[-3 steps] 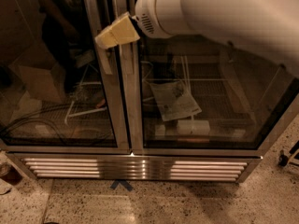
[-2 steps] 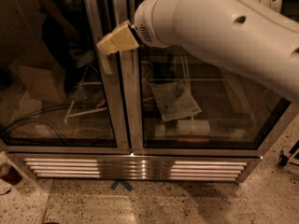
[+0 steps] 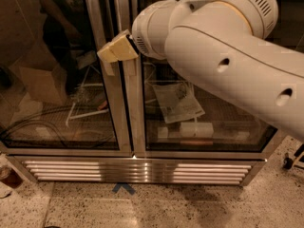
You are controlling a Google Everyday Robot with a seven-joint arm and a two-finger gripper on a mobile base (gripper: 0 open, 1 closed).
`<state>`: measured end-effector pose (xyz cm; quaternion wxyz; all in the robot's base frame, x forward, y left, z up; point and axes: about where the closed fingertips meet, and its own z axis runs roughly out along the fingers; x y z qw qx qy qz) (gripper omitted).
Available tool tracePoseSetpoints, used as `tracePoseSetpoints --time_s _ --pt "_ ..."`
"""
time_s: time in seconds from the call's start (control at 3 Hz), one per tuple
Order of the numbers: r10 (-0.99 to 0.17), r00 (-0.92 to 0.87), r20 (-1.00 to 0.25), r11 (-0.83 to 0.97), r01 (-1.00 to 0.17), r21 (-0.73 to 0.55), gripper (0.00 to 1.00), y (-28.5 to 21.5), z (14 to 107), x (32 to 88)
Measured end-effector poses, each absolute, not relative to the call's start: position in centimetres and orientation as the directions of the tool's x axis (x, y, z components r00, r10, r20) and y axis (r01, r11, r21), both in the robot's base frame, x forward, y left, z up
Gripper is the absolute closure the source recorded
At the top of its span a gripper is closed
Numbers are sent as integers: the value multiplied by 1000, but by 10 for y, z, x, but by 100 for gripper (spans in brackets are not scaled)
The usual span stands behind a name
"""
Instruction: Place 7up can into top drawer
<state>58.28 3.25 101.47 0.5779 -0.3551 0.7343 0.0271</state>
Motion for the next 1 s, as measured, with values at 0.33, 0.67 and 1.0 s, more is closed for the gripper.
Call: tracePoseSetpoints --time_s 0.33,0.67,1.0 --pt "-471 -100 -876 765 -542 -349 0 36 1016 576" --pt "-477 -133 -869 785 -509 -353 0 39 1016 563" --pt "-505 -164 -847 799 -460 -387 0 46 1012 555"
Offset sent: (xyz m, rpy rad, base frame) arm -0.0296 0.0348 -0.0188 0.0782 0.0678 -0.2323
